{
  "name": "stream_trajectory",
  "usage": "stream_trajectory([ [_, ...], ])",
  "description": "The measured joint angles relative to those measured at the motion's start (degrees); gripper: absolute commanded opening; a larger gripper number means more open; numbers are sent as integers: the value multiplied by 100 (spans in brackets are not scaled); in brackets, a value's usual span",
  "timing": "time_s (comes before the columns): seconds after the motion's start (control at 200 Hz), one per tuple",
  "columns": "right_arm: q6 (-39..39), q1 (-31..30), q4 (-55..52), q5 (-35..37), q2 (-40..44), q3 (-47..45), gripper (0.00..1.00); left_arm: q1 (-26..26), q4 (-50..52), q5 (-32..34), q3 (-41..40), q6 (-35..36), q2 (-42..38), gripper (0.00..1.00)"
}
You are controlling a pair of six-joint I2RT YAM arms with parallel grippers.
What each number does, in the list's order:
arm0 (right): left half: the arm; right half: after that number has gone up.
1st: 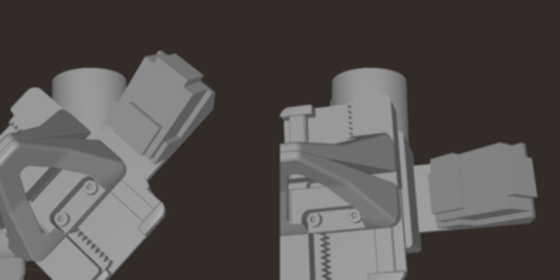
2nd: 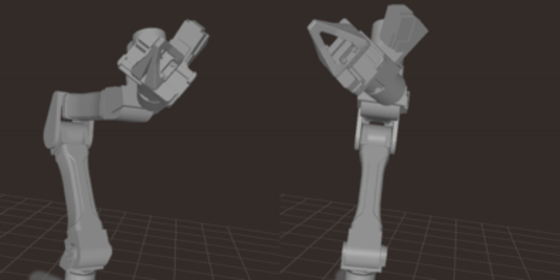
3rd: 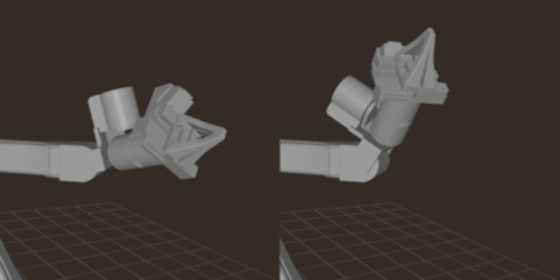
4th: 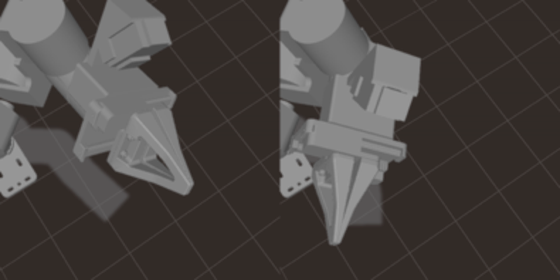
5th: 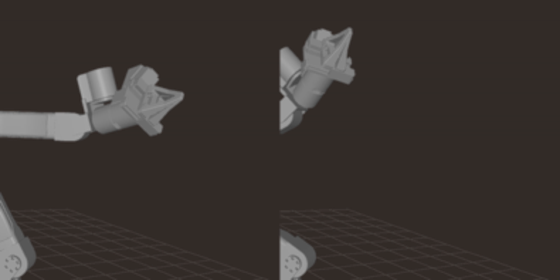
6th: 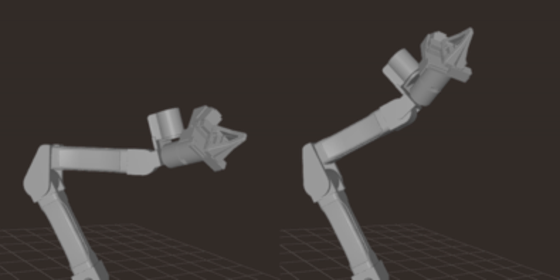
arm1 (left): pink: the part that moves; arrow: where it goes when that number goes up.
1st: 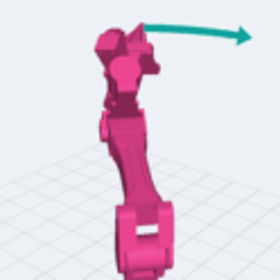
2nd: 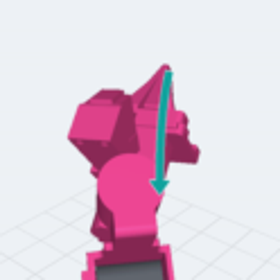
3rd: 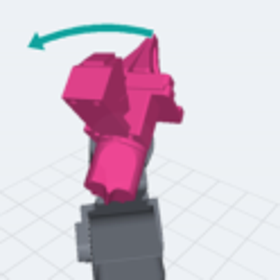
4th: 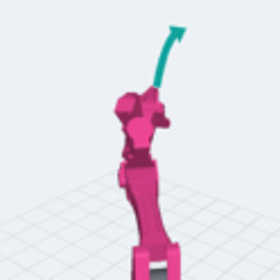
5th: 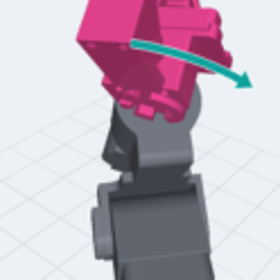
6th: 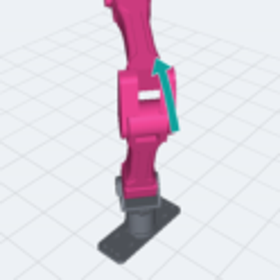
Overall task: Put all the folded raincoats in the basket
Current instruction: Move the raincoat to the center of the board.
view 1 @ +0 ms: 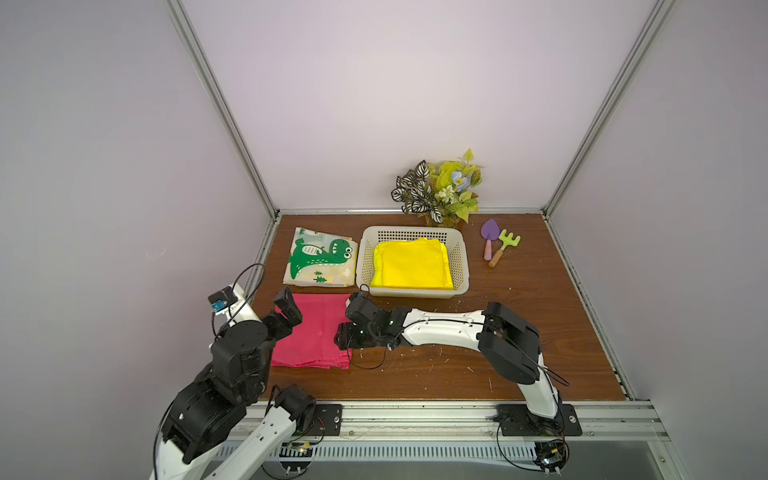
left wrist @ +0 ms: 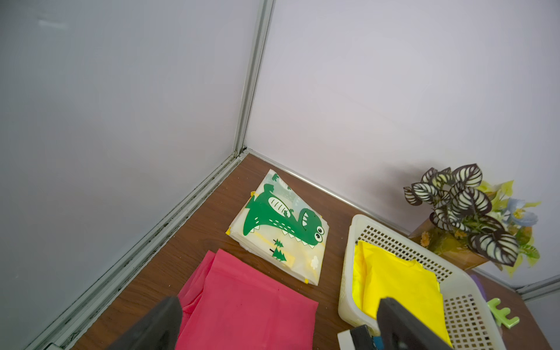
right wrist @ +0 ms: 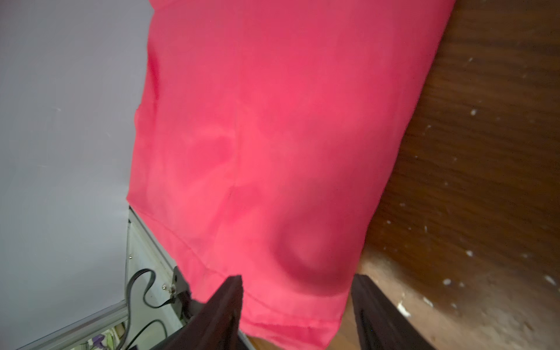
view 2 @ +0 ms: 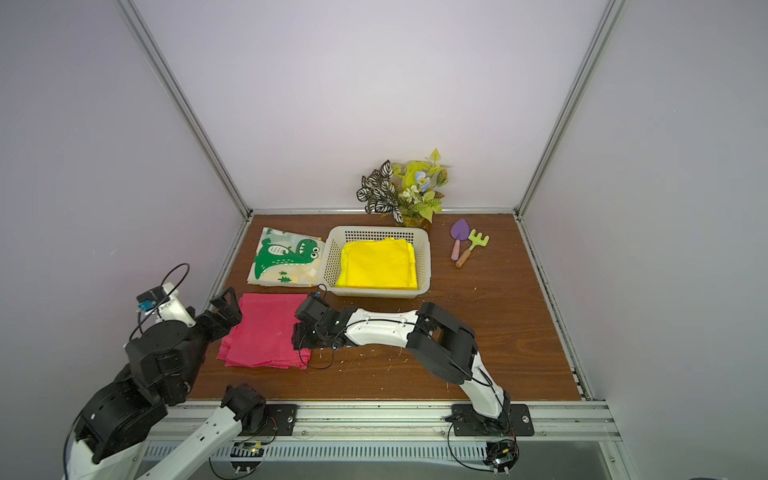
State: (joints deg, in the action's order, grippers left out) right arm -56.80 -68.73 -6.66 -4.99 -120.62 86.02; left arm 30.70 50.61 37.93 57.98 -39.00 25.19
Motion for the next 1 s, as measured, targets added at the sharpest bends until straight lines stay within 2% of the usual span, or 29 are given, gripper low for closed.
stream_trajectory([
  [0.375, -179, 243, 544, -39, -234, -181, 62, 4, 2, -487, -245, -111, -79, 99],
  [0.726, -197, 269, 686, -258, -605, 223, 52, 4, 20, -623, -350, -166, -46, 100],
  [0.856, -151, 269, 678, -297, -730, 369, 38, 4, 22, -723, -446, -232, -44, 99],
  [1.001, -114, 271, 588, -280, -737, 369, 13, 4, 22, -778, -466, -278, -44, 99],
])
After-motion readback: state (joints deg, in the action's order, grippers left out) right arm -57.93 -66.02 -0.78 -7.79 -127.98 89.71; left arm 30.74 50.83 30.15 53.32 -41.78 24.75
